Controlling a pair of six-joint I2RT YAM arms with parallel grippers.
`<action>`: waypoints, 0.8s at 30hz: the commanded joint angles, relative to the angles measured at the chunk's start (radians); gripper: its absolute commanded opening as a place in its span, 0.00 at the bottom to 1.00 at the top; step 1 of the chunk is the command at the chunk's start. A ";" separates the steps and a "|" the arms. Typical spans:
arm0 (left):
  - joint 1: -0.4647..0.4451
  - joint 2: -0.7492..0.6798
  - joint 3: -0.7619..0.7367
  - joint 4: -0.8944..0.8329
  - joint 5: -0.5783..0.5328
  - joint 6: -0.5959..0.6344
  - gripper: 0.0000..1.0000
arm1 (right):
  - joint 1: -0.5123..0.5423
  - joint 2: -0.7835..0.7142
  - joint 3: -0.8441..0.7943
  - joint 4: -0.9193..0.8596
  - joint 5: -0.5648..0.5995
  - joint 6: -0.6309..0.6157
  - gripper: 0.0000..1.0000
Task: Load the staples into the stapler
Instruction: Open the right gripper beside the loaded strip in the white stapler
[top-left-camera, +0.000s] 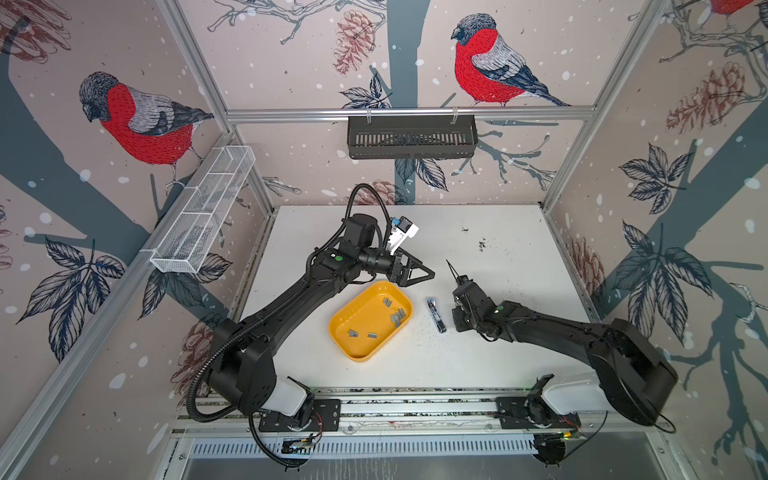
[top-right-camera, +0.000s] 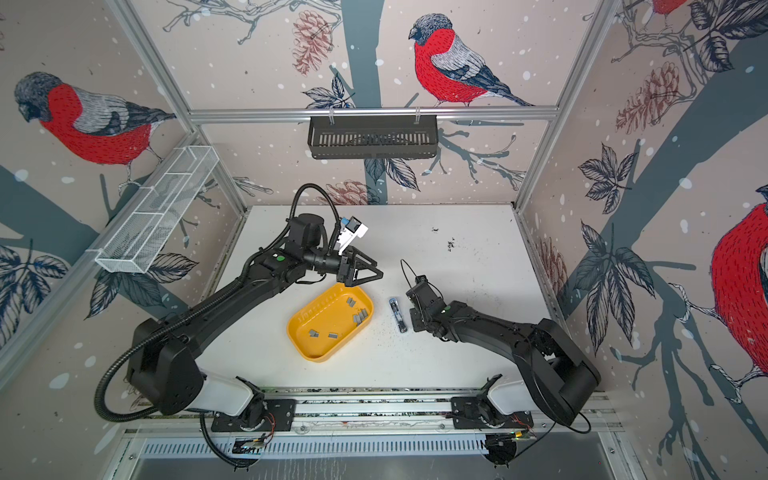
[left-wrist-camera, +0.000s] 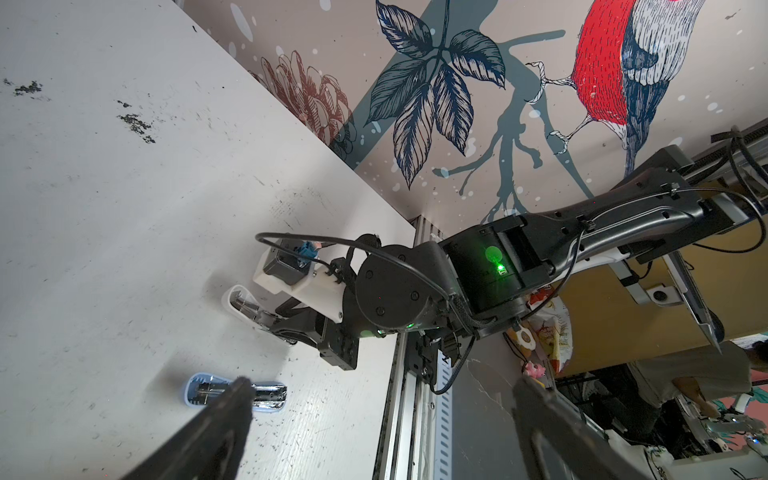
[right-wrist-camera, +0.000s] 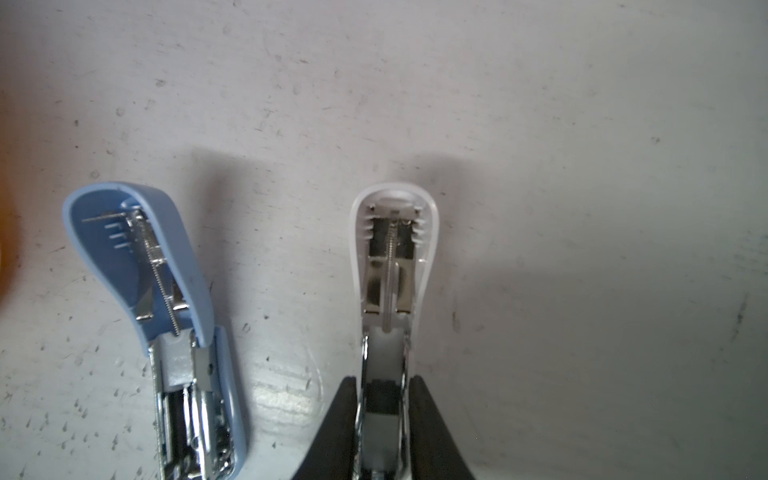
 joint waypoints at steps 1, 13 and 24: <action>-0.002 -0.008 0.009 0.003 0.019 0.017 0.97 | 0.002 -0.006 -0.002 -0.012 0.017 0.019 0.26; -0.001 -0.007 0.006 0.002 0.018 0.018 0.97 | -0.028 -0.028 0.011 -0.002 0.009 0.026 0.28; -0.002 -0.007 0.006 0.001 0.017 0.020 0.97 | -0.074 -0.019 0.010 0.007 -0.022 0.016 0.27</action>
